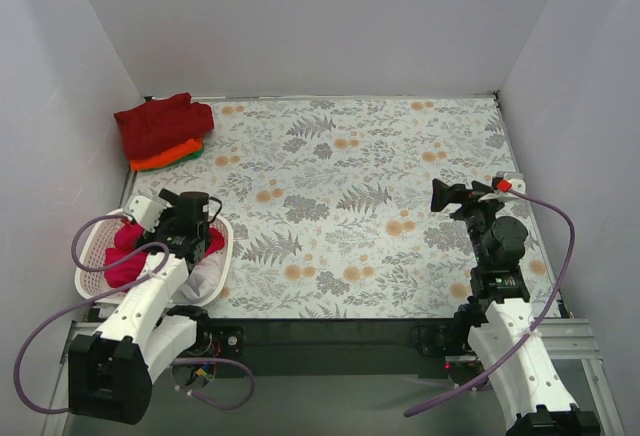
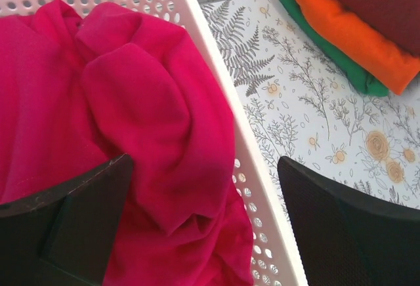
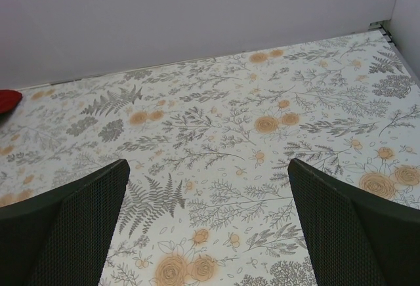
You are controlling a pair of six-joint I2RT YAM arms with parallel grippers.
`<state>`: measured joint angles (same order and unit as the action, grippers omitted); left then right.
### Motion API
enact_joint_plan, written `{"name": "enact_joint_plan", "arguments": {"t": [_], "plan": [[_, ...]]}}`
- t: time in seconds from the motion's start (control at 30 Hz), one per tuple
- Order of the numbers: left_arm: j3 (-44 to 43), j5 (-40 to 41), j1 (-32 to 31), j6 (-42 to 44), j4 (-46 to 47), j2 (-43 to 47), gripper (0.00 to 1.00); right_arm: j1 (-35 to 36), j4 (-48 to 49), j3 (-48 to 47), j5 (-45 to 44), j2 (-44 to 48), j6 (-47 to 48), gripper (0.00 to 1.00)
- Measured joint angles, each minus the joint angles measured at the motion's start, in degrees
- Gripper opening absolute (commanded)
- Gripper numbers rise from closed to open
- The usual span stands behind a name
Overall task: Fold and stack the t-shirts
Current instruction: Grab the tshirt from the pile, then move the tshirt to the center of the board
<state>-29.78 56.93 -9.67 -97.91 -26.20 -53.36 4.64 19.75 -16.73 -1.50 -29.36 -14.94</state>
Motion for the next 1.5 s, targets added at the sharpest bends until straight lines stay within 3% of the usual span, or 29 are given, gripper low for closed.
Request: {"name": "enact_joint_plan", "arguments": {"t": [0.13, 0.27, 0.33, 0.4, 0.43, 0.87, 1.07, 1.27, 1.4, 1.5], "plan": [[1.73, -2.14, 2.32, 3.13, 5.86, -0.96, 0.73, 0.00, 0.00, 0.00, 0.07, -1.09, -0.02, 0.98], [2.32, -3.76, 4.15, 4.90, 9.25, -3.48, 0.46, 0.00, -0.24, 0.00, 0.13, -1.86, -0.09, 0.98], [2.34, -4.13, 4.37, 5.51, 9.86, -4.11, 0.29, 0.00, -0.26, 0.00, 0.13, -1.86, -0.09, 0.98], [2.36, -4.39, 4.37, 5.97, 10.21, -4.04, 0.04, 0.00, -0.28, 0.00, 0.11, -1.86, -0.11, 0.98], [2.51, -4.61, 4.37, 6.25, 10.38, -3.72, 0.00, 0.00, -0.26, 0.00, 0.11, -1.86, -0.11, 0.98], [2.49, -8.68, 4.26, 6.80, 8.39, 6.62, 0.00, 0.00, -0.28, 0.00, 0.17, -2.99, -0.24, 0.98], [-4.42, -13.77, 2.60, 9.25, 8.74, 9.16, 0.00, 0.00, -0.26, 0.00, 0.42, -4.50, -0.37, 0.98], [-17.75, -25.16, 1.44, 17.16, 12.76, 3.63, 0.00, 0.00, -0.28, -0.02, 0.61, -6.21, -0.39, 0.98], [-28.02, -39.01, 0.81, 23.26, 18.36, -2.67, 0.00, 0.00, -0.31, -0.02, 0.61, -6.71, -0.42, 0.98], [-30.42, -46.66, 0.66, 24.81, 21.05, -4.57, 0.00, 0.00, -0.31, -0.02, 0.61, -6.69, -0.42, 0.98]]}}
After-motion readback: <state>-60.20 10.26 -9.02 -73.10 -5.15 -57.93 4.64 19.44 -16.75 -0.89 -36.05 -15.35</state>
